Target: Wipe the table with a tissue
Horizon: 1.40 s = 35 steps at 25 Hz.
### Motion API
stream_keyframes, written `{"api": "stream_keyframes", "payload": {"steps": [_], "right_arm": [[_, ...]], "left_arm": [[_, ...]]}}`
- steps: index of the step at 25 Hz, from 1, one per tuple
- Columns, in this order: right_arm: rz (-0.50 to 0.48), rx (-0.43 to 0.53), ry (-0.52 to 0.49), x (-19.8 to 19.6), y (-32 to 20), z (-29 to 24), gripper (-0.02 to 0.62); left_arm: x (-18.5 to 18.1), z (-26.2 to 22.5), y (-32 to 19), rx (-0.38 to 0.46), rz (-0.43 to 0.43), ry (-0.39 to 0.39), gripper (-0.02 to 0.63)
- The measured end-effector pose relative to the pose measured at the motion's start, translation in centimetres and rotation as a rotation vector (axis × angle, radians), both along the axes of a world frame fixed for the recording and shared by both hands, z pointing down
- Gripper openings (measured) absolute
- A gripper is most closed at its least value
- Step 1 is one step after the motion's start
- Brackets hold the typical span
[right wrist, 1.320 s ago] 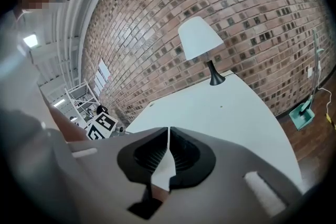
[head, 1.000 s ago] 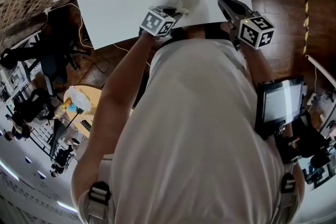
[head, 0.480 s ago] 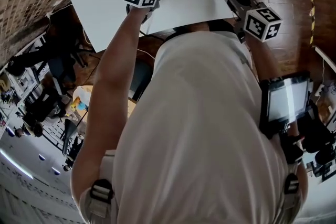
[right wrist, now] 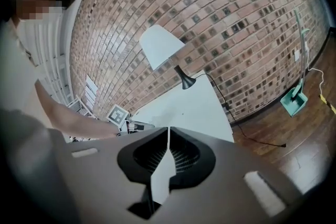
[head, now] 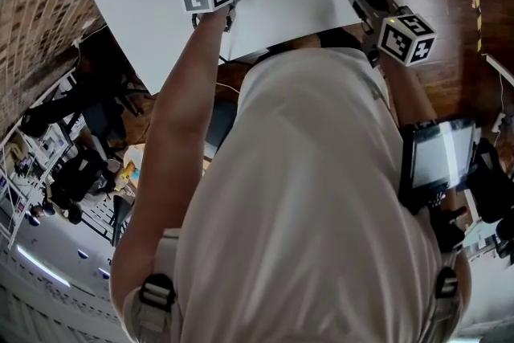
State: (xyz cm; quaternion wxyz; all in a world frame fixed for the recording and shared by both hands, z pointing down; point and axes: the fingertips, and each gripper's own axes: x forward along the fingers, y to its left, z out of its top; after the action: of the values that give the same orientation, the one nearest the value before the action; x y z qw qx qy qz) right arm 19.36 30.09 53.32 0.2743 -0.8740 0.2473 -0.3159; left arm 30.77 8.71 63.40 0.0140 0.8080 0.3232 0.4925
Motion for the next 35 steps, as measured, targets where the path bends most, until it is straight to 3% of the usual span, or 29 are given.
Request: {"api": "stream_keyframes", "payload": {"steps": [2, 5, 7, 9, 11, 14, 15, 17, 19, 21, 23, 25, 26, 30, 33, 35], "right_arm": [[0.002, 0.004, 0.002, -0.2, 0.3, 0.0, 0.017], [-0.007, 0.010, 0.002, 0.0, -0.1, 0.0, 0.017], [-0.016, 0.014, 0.010, 0.2, -0.5, -0.1, 0.017], [-0.025, 0.015, 0.017, 0.4, -0.7, -0.4, 0.018], [-0.034, 0.015, 0.022, 0.4, -0.8, -0.5, 0.017], [-0.038, 0.013, 0.025, 0.4, -0.8, -0.6, 0.017], [-0.033, 0.013, 0.026, 0.4, -0.7, -0.7, 0.018], [-0.013, 0.015, 0.031, 0.5, -0.2, -1.1, 0.017], [0.011, 0.015, 0.037, 0.7, 0.6, -1.4, 0.017], [0.034, 0.013, 0.040, 0.6, 1.5, -1.6, 0.017], [0.052, 0.009, 0.038, 0.5, 2.6, -1.6, 0.017], [0.069, 0.009, 0.031, 0.4, 3.4, -1.3, 0.017], [0.075, 0.013, 0.027, 0.3, 3.6, -1.2, 0.017], [0.072, 0.036, 0.022, 0.2, 2.8, -1.1, 0.017], [0.061, 0.044, 0.027, 0.5, 2.2, -1.2, 0.017], [0.063, 0.046, 0.029, 0.6, 2.4, -1.3, 0.017]], "left_arm": [[-0.8, -0.2, 1.2, 0.020, 0.028, 0.037, 0.058], [-3.9, 0.3, 3.6, 0.053, 0.170, 0.041, 0.058], [-6.5, 0.7, 4.7, 0.055, 0.213, 0.010, 0.058], [-9.0, 0.9, 5.5, -0.008, 0.183, -0.080, 0.058], [-11.6, -0.1, 7.1, -0.158, 0.153, -0.213, 0.058], [-14.7, -3.6, 11.7, -0.515, 0.183, -0.360, 0.060], [-15.4, -4.4, 12.9, -0.593, 0.198, -0.396, 0.060], [-16.0, -4.7, 14.5, -0.663, 0.216, -0.463, 0.060], [-15.4, -3.4, 14.7, -0.689, 0.161, -0.532, 0.061], [-13.3, -2.3, 13.4, -0.745, 0.008, -0.586, 0.060], [-10.6, -2.7, 11.7, -0.853, -0.147, -0.599, 0.060], [-8.8, -3.8, 10.3, -0.947, -0.224, -0.591, 0.060], [-8.2, -3.5, 9.3, -0.939, -0.263, -0.588, 0.060], [-7.5, -0.3, 4.9, -0.729, -0.428, -0.583, 0.060], [-6.8, 0.4, 2.6, -0.603, -0.436, -0.546, 0.060], [-6.1, 0.5, 1.3, -0.468, -0.389, -0.477, 0.060]]}}
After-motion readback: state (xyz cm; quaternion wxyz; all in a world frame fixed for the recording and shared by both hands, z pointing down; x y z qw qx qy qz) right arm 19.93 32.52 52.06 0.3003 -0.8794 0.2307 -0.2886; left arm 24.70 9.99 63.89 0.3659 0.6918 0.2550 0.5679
